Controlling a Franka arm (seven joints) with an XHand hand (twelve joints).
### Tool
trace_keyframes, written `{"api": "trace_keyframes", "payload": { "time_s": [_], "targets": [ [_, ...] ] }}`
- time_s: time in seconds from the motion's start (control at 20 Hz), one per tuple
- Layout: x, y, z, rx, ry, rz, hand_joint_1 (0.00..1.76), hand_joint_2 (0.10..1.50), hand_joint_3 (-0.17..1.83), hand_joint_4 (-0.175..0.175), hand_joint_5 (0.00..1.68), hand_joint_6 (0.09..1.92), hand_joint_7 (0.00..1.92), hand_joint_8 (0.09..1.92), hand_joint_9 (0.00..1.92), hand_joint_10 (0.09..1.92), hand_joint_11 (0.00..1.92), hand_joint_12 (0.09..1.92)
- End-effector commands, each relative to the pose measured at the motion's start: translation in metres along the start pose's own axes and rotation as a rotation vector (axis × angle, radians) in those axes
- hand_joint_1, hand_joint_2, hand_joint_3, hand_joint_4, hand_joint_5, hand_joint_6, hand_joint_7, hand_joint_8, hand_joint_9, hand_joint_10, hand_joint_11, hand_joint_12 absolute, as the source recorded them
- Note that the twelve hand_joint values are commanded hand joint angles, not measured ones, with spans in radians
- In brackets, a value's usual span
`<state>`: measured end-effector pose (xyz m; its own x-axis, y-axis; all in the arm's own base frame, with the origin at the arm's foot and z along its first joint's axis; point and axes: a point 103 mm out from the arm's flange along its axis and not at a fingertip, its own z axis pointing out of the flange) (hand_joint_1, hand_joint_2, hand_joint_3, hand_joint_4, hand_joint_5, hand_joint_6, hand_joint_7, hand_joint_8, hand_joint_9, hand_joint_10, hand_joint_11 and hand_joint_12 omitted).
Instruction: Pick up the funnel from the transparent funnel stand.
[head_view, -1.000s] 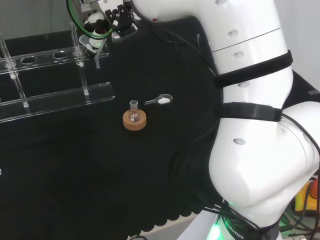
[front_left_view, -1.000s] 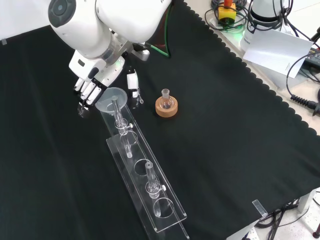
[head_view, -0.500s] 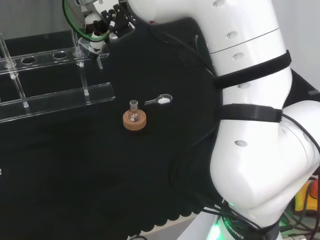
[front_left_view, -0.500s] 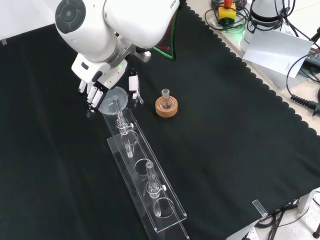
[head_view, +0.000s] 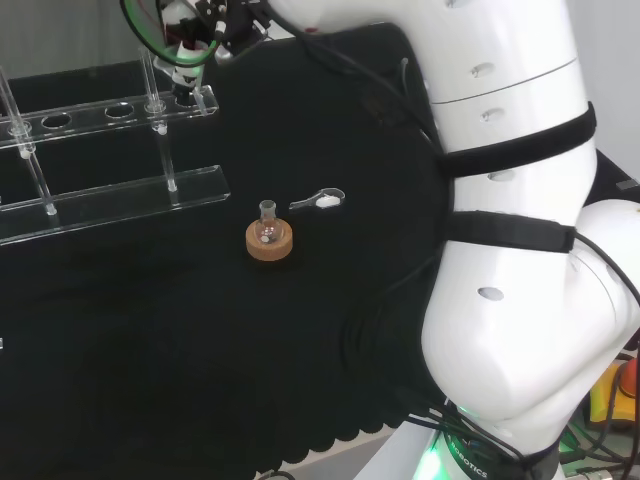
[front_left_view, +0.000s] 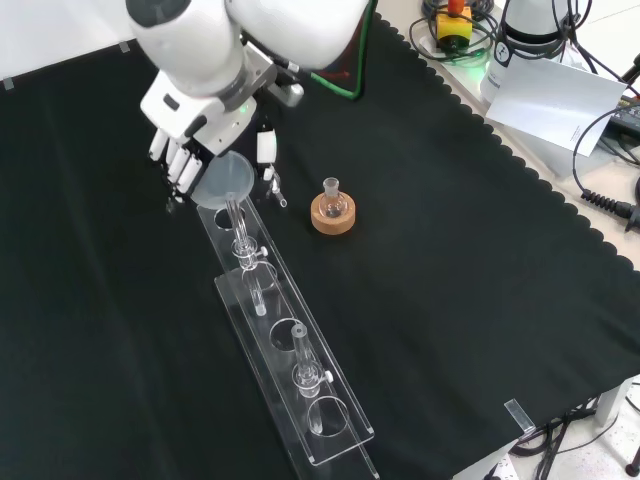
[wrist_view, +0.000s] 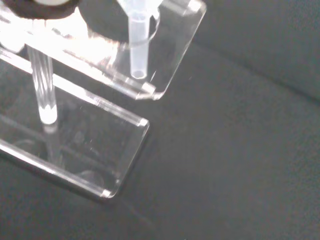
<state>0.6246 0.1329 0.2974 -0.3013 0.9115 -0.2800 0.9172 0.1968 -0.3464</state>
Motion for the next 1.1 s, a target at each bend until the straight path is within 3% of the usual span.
{"api": "trace_keyframes", "payload": {
  "time_s": [0.05, 0.2, 0.45, 0.8, 1.1],
  "targets": [
    [-0.012, -0.023, -0.025, -0.052, -0.017, 0.040, 0.71, 0.79, 0.32, -0.054, 0.55, 0.10, 0.59, 0.70, 0.84, 0.56, 0.57, 1.25],
    [-0.018, -0.037, -0.032, -0.063, -0.019, 0.055, 0.71, 0.78, 0.33, -0.055, 0.55, 0.10, 0.59, 0.70, 0.84, 0.57, 0.58, 1.25],
    [-0.024, -0.061, -0.039, -0.062, -0.020, 0.081, 0.73, 0.77, 0.37, -0.071, 0.54, 0.10, 0.58, 0.72, 0.91, 0.53, 0.78, 1.11],
    [-0.022, -0.095, -0.041, -0.074, -0.025, 0.108, 0.74, 0.76, 0.40, -0.081, 0.53, 0.11, 0.58, 0.74, 1.00, 0.48, 0.89, 1.03],
    [-0.021, -0.128, -0.029, -0.092, 0.013, 0.129, 0.75, 0.75, 0.41, -0.084, 0.53, 0.11, 0.58, 0.74, 1.02, 0.46, 0.92, 1.01]
  ]
}}
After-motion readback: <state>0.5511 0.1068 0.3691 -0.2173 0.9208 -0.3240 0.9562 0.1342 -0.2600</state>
